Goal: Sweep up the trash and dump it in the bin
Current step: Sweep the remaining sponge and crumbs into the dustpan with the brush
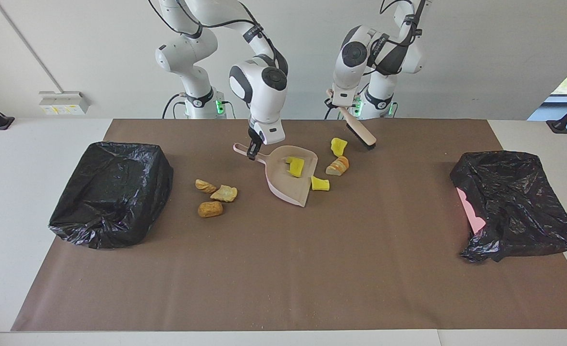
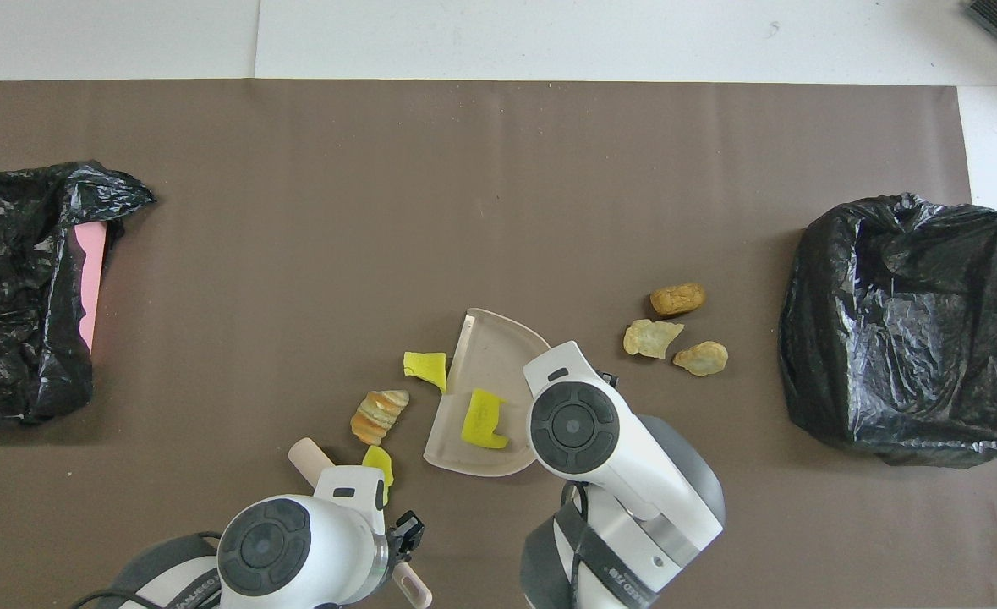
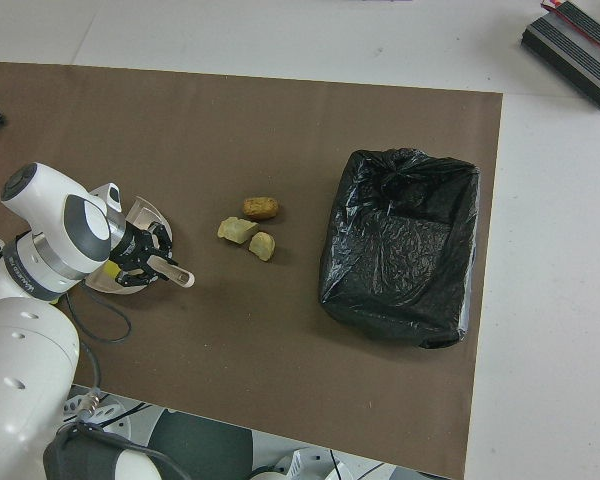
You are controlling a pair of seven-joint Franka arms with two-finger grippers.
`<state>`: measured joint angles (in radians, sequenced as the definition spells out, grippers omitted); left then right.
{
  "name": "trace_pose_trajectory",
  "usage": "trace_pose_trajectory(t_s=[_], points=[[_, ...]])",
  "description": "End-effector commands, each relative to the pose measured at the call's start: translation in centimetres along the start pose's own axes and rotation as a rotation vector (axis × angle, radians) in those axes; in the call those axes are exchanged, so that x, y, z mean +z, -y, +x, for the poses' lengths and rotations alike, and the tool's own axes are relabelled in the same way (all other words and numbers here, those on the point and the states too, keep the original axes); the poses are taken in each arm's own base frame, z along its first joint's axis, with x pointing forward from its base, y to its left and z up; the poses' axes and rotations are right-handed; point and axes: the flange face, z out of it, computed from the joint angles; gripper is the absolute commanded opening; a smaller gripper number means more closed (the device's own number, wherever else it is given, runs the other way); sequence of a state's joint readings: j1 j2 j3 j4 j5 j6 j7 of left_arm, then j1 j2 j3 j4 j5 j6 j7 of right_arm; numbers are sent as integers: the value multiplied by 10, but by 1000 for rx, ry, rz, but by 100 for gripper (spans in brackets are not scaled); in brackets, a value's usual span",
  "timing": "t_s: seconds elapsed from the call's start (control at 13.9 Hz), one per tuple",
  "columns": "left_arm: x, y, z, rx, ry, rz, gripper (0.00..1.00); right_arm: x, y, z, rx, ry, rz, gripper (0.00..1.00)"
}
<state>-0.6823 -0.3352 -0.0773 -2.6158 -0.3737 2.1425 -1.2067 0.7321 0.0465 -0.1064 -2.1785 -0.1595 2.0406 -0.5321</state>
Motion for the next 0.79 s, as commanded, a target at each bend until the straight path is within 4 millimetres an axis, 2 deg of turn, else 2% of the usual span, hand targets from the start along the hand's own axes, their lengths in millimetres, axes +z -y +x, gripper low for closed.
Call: trace_pose_trajectory(t_s=[0.0, 0.14, 0.43, 0.5, 0.72], points=[[-4, -16, 14, 99, 5, -43, 0, 3, -1, -4, -25, -1, 29, 0], [-5, -14, 19, 275, 3, -42, 0, 3, -1, -4, -23, -1, 29, 0], [-5, -16, 12, 614, -10, -44, 0, 3, -1, -4, -23, -1, 29, 0], [-4, -17, 8, 664, -11, -41, 0, 4, -1, -4, -22, 0, 30, 0], [-7, -34, -25, 820, -35, -61, 0, 3, -1, -4, -22, -1, 29, 0]])
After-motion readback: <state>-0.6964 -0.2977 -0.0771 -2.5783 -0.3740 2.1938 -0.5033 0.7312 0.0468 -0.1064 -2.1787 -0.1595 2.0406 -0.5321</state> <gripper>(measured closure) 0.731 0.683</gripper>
